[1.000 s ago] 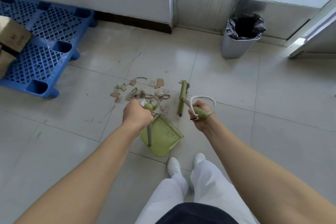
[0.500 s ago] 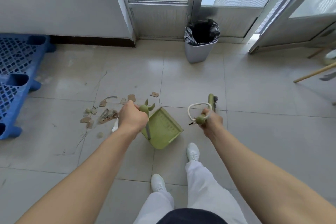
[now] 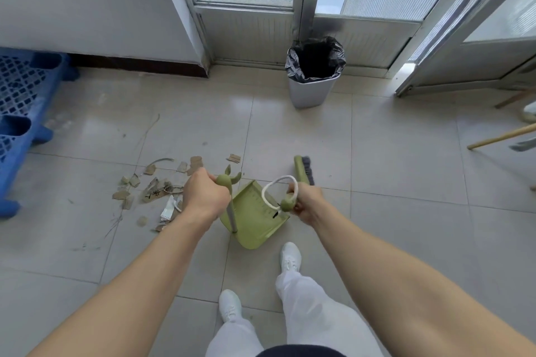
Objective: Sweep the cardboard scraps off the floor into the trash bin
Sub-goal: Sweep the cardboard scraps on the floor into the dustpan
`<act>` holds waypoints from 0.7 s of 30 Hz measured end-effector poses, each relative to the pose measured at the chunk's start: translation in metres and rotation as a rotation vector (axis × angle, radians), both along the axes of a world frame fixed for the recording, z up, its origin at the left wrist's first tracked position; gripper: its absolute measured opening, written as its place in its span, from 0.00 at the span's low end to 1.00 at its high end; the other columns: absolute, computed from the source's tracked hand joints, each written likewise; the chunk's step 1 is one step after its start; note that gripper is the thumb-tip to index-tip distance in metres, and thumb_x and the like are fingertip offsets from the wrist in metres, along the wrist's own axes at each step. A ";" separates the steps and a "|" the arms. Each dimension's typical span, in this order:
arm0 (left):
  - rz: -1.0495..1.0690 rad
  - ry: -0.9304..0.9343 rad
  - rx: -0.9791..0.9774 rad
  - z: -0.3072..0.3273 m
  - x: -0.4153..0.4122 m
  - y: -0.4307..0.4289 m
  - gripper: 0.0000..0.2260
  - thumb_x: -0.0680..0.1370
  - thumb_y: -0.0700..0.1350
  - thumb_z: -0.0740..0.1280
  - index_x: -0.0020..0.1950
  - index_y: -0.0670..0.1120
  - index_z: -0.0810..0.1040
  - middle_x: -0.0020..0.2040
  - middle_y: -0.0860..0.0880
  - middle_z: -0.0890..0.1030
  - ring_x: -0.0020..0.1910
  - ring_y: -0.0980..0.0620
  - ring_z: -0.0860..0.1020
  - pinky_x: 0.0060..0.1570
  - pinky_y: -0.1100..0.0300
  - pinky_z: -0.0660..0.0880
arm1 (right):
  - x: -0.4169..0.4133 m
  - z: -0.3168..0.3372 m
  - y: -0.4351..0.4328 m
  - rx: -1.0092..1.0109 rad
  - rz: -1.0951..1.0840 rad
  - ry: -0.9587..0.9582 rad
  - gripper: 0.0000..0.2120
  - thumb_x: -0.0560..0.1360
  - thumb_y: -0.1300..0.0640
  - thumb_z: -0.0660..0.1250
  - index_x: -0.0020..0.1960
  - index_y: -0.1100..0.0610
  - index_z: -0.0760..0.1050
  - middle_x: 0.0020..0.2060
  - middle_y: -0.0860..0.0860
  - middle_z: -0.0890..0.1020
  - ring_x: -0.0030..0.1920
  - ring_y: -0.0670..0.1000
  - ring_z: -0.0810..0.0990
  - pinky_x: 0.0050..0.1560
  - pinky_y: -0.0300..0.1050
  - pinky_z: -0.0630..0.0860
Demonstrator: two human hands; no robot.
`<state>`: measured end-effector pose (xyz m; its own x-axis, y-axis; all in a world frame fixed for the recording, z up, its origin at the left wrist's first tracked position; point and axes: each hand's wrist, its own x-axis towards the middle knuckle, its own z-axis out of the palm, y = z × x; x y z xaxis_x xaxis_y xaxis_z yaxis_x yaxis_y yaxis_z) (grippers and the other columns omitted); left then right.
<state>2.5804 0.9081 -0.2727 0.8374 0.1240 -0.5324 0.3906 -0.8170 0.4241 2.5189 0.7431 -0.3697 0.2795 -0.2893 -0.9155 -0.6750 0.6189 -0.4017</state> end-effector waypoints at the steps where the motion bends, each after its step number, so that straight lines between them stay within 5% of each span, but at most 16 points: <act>1: 0.006 0.005 -0.005 0.000 0.002 -0.003 0.12 0.71 0.33 0.69 0.38 0.45 0.67 0.50 0.42 0.77 0.49 0.42 0.74 0.42 0.55 0.69 | 0.004 0.001 0.002 0.015 0.017 -0.010 0.10 0.71 0.69 0.64 0.33 0.59 0.71 0.23 0.54 0.71 0.13 0.48 0.69 0.21 0.36 0.69; 10: 0.062 0.009 -0.041 0.004 0.020 -0.025 0.12 0.71 0.33 0.68 0.39 0.45 0.66 0.49 0.43 0.76 0.46 0.43 0.73 0.40 0.55 0.67 | 0.021 -0.001 -0.029 -0.076 0.039 -0.076 0.04 0.68 0.71 0.65 0.38 0.64 0.73 0.31 0.57 0.70 0.28 0.52 0.68 0.29 0.44 0.67; 16: 0.090 0.016 -0.063 -0.001 0.029 -0.024 0.10 0.71 0.34 0.69 0.46 0.43 0.70 0.48 0.44 0.77 0.47 0.44 0.73 0.39 0.57 0.67 | 0.049 0.007 -0.090 -0.234 0.215 0.008 0.10 0.75 0.68 0.63 0.35 0.62 0.70 0.25 0.55 0.72 0.20 0.51 0.71 0.17 0.31 0.67; 18: 0.109 0.018 -0.069 -0.005 0.029 -0.020 0.10 0.71 0.34 0.70 0.47 0.42 0.72 0.49 0.43 0.78 0.47 0.43 0.74 0.40 0.57 0.67 | 0.060 0.008 -0.104 -0.238 0.206 0.007 0.07 0.76 0.69 0.60 0.43 0.61 0.73 0.18 0.54 0.73 0.15 0.49 0.71 0.16 0.30 0.65; 21: 0.145 0.015 -0.066 -0.008 0.029 -0.010 0.11 0.69 0.34 0.71 0.47 0.42 0.73 0.49 0.43 0.79 0.47 0.43 0.75 0.39 0.58 0.68 | 0.074 0.006 -0.095 -0.220 0.259 -0.004 0.16 0.75 0.71 0.59 0.55 0.53 0.65 0.12 0.50 0.71 0.11 0.45 0.68 0.16 0.28 0.63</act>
<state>2.6097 0.8979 -0.2803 0.8051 0.2071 -0.5559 0.5092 -0.7220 0.4685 2.5929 0.6484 -0.3636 0.3729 -0.3990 -0.8377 -0.7966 0.3253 -0.5096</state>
